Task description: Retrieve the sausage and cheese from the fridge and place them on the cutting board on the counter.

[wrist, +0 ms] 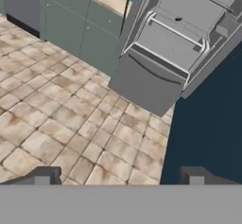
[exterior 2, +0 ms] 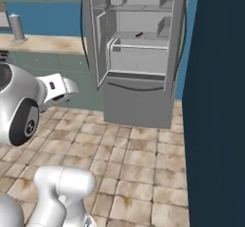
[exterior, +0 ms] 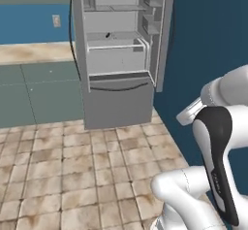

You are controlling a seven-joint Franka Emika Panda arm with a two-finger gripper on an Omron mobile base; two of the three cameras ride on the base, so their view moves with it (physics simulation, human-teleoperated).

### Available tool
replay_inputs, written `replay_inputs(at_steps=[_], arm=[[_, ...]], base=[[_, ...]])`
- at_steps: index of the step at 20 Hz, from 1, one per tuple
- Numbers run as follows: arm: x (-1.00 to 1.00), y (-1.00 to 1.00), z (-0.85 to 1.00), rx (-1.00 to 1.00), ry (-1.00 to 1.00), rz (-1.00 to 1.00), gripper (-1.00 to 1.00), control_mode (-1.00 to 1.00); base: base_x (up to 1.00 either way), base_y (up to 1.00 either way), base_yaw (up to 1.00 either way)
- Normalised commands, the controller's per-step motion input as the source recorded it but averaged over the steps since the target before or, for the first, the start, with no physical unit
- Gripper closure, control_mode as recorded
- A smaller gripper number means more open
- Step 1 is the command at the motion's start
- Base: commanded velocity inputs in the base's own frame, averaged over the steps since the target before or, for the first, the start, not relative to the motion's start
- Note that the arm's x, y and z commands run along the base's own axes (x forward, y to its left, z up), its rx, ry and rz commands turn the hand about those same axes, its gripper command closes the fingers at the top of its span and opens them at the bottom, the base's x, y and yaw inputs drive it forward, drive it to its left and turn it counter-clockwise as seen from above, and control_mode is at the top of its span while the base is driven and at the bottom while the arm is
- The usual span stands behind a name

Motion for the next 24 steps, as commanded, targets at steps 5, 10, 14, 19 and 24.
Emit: replay_inputs(at_steps=[5,10,14,19,24], arm=[[0.0,0.0,0.0,0.0,0.0,0.0,-1.0,1.0],[0.0,0.0,0.0,0.0,0.0,0.0,-1.0,1.0],[0.0,0.0,0.0,0.0,0.0,0.0,-1.0,1.0],[0.0,0.0,0.0,0.0,0.0,0.0,-1.0,1.0],[0.0,0.0,0.0,0.0,0.0,0.0,-1.0,1.0]], base=[[1.0,-0.08,-0.04],[1.0,-0.12,-0.04],[1.0,-0.36,-0.02],[1.0,-0.15,-0.04],[1.0,0.0,-0.01]])
